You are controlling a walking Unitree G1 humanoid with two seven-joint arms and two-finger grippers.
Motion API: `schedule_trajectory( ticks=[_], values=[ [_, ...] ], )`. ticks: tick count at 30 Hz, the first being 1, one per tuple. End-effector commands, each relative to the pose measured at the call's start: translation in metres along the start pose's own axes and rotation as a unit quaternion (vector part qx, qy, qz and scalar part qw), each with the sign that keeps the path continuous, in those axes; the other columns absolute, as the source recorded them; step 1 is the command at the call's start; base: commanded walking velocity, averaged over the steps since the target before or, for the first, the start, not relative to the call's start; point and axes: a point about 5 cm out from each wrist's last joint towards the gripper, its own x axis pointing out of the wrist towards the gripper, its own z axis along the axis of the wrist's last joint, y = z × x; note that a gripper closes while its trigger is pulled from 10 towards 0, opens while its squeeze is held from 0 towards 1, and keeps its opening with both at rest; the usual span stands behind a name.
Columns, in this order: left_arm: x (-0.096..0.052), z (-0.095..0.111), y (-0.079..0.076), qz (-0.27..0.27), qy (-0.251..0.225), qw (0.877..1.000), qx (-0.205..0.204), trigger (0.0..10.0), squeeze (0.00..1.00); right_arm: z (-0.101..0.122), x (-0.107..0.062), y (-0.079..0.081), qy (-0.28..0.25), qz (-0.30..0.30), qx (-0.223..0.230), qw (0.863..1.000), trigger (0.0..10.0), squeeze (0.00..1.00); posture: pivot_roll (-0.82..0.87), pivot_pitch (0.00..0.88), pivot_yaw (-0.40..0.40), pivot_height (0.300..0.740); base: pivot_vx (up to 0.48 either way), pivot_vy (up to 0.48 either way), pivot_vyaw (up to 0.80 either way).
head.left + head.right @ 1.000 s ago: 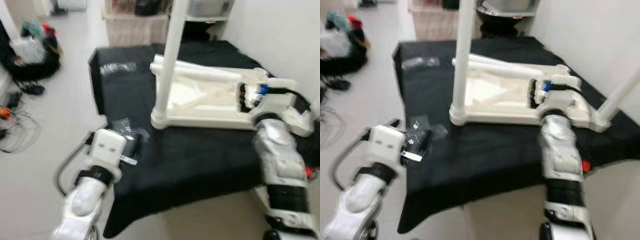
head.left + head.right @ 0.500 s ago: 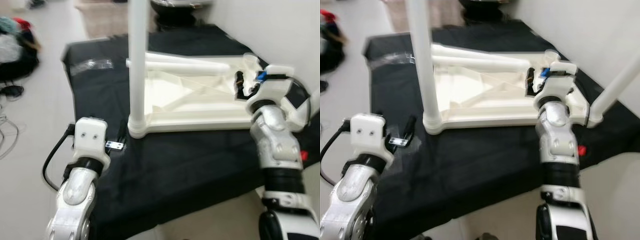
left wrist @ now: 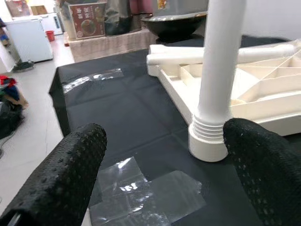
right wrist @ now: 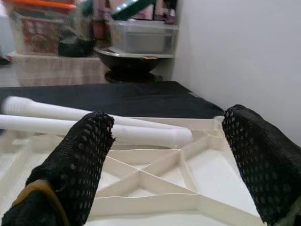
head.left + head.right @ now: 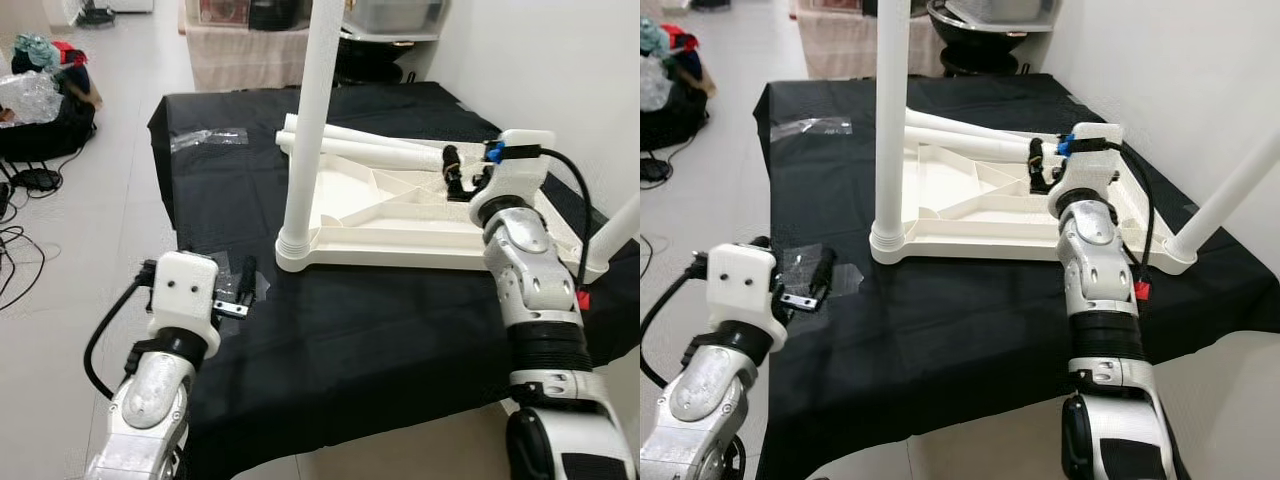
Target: Building children table
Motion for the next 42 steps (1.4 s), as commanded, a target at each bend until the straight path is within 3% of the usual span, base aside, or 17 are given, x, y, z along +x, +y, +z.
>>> schedule_trajectory(
  ticks=[1,5,16,20,21,22,23,24,26,29,31,36,37,38,39,40,42],
  values=[
    [-0.003,0.0,-0.003,-0.008,0.004,1.0,-0.005,10.0,0.0,0.005,0.004,-0.002,-0.01,-0.012,-0.008,1.0,10.0,0.0,0.1,0.143,-0.114,0.74,0.0,0.0,0.8],
    [-0.004,0.0,-0.007,-0.019,0.005,1.0,-0.008,10.0,0.0,0.009,0.007,-0.005,-0.014,-0.028,-0.006,1.0,10.0,0.0,0.1,0.145,-0.113,0.74,0.0,0.0,0.8],
    [-0.006,-0.002,-0.011,-0.029,0.01,0.999,-0.009,10.0,0.0,0.009,0.012,-0.02,-0.004,-0.087,-0.01,0.996,10.0,0.0,0.1,0.151,-0.115,0.74,0.0,0.0,0.0],
    [-0.006,-0.001,-0.011,-0.03,0.009,0.999,-0.009,10.0,0.0,0.006,0.016,-0.021,0.016,-0.068,-0.002,0.998,10.0,0.0,0.1,0.153,-0.114,0.74,0.0,0.0,0.0],
    [-0.006,-0.002,-0.012,-0.032,0.011,0.999,-0.012,10.0,0.0,-0.001,0.019,-0.016,0.047,-0.027,-0.004,0.999,10.0,0.0,0.1,0.154,-0.112,0.74,0.0,0.0,0.0],
    [-0.006,-0.002,-0.012,-0.032,0.011,0.999,-0.012,10.0,0.0,-0.001,0.019,-0.016,0.047,-0.027,-0.004,0.999,10.0,0.0,0.1,0.154,-0.112,0.74,0.0,0.0,0.0],
    [-0.006,-0.003,-0.014,-0.041,0.016,0.999,-0.014,10.0,0.0,-0.01,0.02,-0.01,0.084,0.024,0.01,0.996,10.0,0.0,0.1,0.155,-0.113,0.74,0.0,0.0,0.0],
    [-0.006,-0.003,-0.014,-0.041,0.016,0.999,-0.014,10.0,0.0,-0.01,0.02,-0.01,0.084,0.024,0.01,0.996,10.0,0.0,0.1,0.155,-0.113,0.74,0.0,0.0,0.0],
    [-0.014,-0.009,-0.024,-0.1,0.038,0.994,-0.022,10.0,0.0,-0.025,0.017,-0.011,0.142,0.145,-0.035,0.979,10.0,0.0,0.1,0.161,-0.115,0.74,0.0,0.0,0.0],
    [-0.017,-0.011,-0.027,-0.117,0.047,0.992,-0.027,10.0,0.0,-0.028,0.015,-0.014,0.156,0.181,-0.055,0.969,10.0,0.0,0.1,0.164,-0.113,0.74,0.0,0.0,0.0],
    [-0.02,-0.012,-0.029,-0.128,0.052,0.99,-0.031,10.0,0.0,-0.029,0.01,-0.022,0.178,0.239,-0.077,0.951,10.0,0.0,0.1,0.164,-0.112,0.74,0.0,0.0,0.0],
    [-0.021,-0.013,-0.03,-0.13,0.052,0.99,-0.031,10.0,0.0,-0.029,0.007,-0.025,0.187,0.274,-0.072,0.941,10.0,0.0,0.1,0.164,-0.112,0.74,0.0,0.0,0.0],
    [-0.021,-0.013,-0.032,-0.135,0.054,0.989,-0.034,10.0,0.0,-0.027,0.002,-0.025,0.183,0.327,-0.061,0.925,10.0,0.0,0.1,0.167,-0.111,0.74,0.0,0.0,0.0],
    [-0.021,-0.013,-0.032,-0.135,0.054,0.989,-0.034,10.0,0.0,-0.027,0.002,-0.025,0.183,0.327,-0.061,0.925,10.0,0.0,0.1,0.167,-0.111,0.74,0.0,0.0,0.0],
    [-0.021,-0.013,-0.034,-0.141,0.055,0.988,-0.037,10.0,0.0,-0.023,-0.002,-0.023,0.17,0.376,-0.051,0.91,10.0,0.0,0.1,0.167,-0.11,0.74,0.0,0.0,0.0],
    [-0.021,-0.013,-0.034,-0.141,0.055,0.988,-0.037,10.0,0.0,-0.023,-0.002,-0.023,0.17,0.376,-0.051,0.91,10.0,0.0,0.1,0.167,-0.11,0.74,0.0,0.0,0.0],
    [-0.022,-0.013,-0.036,-0.15,0.054,0.986,-0.041,10.0,0.0,-0.016,-0.003,-0.018,0.148,0.417,-0.029,0.896,10.0,0.0,0.1,0.167,-0.11,0.74,0.0,0.0,0.0]
  ],
)
